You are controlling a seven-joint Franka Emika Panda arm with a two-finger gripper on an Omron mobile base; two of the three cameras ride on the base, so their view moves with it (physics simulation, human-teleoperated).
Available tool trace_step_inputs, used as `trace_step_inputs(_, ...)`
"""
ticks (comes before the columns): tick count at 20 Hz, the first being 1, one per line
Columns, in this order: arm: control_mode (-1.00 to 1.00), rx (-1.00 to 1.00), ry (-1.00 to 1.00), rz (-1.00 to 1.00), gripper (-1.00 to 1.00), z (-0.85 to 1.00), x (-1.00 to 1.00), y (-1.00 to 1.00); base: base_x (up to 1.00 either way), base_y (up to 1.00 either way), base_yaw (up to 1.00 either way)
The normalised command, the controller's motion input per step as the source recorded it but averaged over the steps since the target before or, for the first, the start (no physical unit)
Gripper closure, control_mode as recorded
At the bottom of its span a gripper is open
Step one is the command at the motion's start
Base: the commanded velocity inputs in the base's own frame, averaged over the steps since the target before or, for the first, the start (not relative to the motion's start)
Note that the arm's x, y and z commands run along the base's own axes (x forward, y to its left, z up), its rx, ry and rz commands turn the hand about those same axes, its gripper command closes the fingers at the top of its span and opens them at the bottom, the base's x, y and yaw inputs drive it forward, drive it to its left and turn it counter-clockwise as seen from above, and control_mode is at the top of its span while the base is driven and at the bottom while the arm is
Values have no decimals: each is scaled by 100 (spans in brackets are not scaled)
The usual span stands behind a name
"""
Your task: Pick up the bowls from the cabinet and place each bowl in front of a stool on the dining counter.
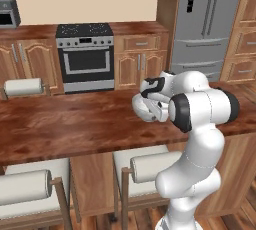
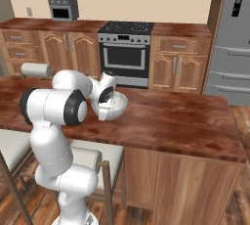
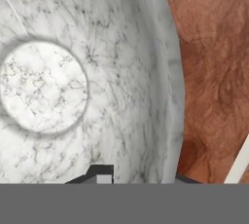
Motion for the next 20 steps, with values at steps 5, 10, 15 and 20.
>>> trace_step_inputs(5, -100, 0, 0, 0, -100, 0, 0, 0, 0, 0, 0)
trace_step_inputs(10, -100, 0, 0, 0, -100, 0, 0, 0, 0, 0, 0)
trace_step_inputs(15, -100, 0, 0, 2, -100, 24, 11, -2, 0, 0, 0)
trace_step_inputs(20, -100, -3, -15, 13, -100, 97, 0, 0, 0, 0, 0)
